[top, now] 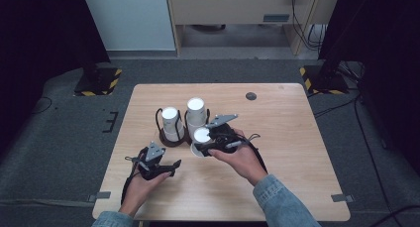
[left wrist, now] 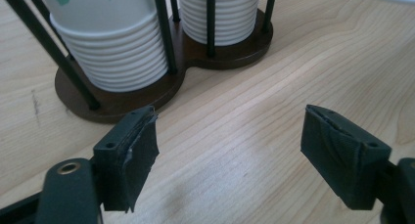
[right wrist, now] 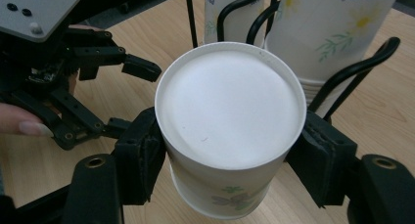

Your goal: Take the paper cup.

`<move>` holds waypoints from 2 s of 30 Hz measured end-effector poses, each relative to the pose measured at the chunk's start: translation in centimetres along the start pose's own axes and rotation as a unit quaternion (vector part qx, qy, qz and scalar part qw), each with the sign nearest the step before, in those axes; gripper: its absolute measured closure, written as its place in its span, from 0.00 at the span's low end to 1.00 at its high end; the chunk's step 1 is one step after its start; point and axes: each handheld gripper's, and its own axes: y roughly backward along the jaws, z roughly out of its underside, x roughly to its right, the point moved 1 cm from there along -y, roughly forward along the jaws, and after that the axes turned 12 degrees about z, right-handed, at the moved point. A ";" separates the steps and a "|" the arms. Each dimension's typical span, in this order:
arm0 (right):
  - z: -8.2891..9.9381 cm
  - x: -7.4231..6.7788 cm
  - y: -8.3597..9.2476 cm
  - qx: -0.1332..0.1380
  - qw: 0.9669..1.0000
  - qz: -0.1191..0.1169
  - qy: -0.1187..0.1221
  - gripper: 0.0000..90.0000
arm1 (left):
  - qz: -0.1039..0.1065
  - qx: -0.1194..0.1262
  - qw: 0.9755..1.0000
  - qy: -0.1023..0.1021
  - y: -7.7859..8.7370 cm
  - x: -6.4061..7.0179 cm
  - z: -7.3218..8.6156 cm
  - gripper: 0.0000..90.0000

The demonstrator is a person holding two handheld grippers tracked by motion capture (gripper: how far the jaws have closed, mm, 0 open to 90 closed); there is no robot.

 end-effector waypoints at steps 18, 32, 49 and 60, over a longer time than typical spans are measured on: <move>-0.9 -2.8 -1.9 -0.009 0.999 -0.033 0.012 0.37 | 0.015 0.005 1.000 -0.008 -0.9 0.1 -0.3 0.33; -0.9 -3.3 -2.5 -0.019 0.999 -0.035 0.019 0.37 | 0.005 0.024 1.000 0.005 -0.4 -0.4 -0.4 0.33; 0.3 -3.0 -2.8 -0.051 0.997 -0.036 0.039 0.37 | -0.011 0.029 0.999 0.015 0.1 -0.9 -0.3 0.32; 1.6 -2.9 -3.2 -0.065 0.996 -0.038 0.038 0.37 | -0.018 0.042 0.999 0.017 0.5 -1.0 -0.5 0.32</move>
